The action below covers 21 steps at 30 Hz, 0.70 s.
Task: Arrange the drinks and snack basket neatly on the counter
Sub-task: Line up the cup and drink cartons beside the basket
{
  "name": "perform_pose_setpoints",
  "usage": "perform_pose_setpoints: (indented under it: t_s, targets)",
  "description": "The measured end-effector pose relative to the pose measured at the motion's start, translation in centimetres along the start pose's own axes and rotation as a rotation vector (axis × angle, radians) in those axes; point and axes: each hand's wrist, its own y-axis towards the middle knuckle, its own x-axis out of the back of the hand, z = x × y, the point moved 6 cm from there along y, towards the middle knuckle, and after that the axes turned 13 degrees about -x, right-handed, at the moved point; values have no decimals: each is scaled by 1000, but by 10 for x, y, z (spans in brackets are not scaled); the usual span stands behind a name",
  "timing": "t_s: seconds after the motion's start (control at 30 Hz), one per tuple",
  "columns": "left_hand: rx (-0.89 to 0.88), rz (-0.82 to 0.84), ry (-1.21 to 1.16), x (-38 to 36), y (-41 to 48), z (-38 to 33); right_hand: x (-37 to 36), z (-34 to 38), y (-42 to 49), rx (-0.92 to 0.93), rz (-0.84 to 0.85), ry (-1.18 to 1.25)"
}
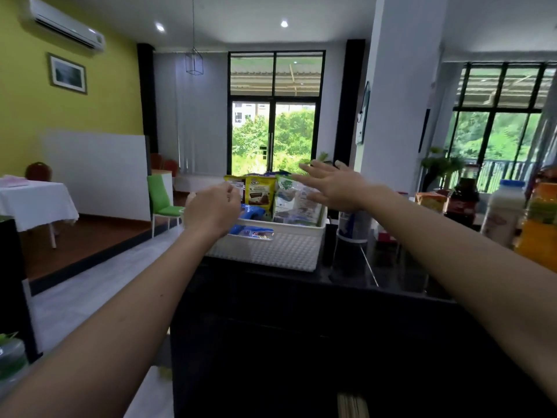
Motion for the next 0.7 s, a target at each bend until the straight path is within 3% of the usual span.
perform_pose_setpoints:
  t_s: [0.13,0.3,0.7]
  targets:
    - [-225,175,80,-13,-12,-50,-9,-25,-60,-240,33,29]
    - [-386,342,148,-34,-27,-115,-31,-54,-112,-381,112,58]
    - [-490,368,241,-66,-29,-224,-56,-147,-170,-532,250,277]
